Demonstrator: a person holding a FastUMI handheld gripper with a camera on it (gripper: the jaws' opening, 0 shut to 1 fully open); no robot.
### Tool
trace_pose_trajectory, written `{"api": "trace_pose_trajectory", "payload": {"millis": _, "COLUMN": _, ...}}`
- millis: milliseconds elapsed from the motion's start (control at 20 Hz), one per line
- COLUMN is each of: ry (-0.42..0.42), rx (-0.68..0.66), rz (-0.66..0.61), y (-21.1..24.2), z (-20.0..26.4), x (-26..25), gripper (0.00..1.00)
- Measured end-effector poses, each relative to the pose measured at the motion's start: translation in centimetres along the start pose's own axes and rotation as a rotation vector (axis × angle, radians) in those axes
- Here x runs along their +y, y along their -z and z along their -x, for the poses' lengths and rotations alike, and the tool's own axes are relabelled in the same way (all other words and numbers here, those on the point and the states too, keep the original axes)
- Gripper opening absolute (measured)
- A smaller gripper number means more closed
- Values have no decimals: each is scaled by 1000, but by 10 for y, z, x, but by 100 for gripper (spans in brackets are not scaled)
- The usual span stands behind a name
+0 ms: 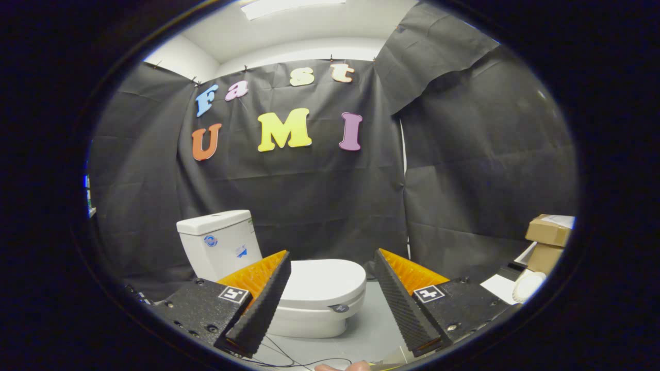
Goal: Open the toilet lid.
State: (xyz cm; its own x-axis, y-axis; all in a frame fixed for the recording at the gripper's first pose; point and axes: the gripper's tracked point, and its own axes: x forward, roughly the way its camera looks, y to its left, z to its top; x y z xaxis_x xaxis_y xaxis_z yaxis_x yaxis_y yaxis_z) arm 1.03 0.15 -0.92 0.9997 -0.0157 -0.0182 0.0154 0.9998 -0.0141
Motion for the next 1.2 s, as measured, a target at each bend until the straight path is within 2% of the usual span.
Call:
{"api": "trace_pose_trajectory", "payload": {"millis": 550, "ry": -17, "rx": 105, "rz": -65, "y": 34, "z": -29, "x": 0, "gripper": 100}}
{"api": "trace_pose_trajectory", "payload": {"millis": 800, "ry": -67, "rx": 237, "rz": -148, "y": 81, "z": -64, "x": 10, "gripper": 100}}
{"api": "trace_pose_trajectory", "payload": {"millis": 1000, "ry": -70, "rx": 374, "rz": -223, "y": 129, "z": -103, "x": 7, "gripper": 100}}
{"api": "trace_pose_trajectory", "payload": {"millis": 1200, "ry": -48, "rx": 513, "rz": -352, "y": 174, "z": -141, "x": -6, "gripper": 99}}
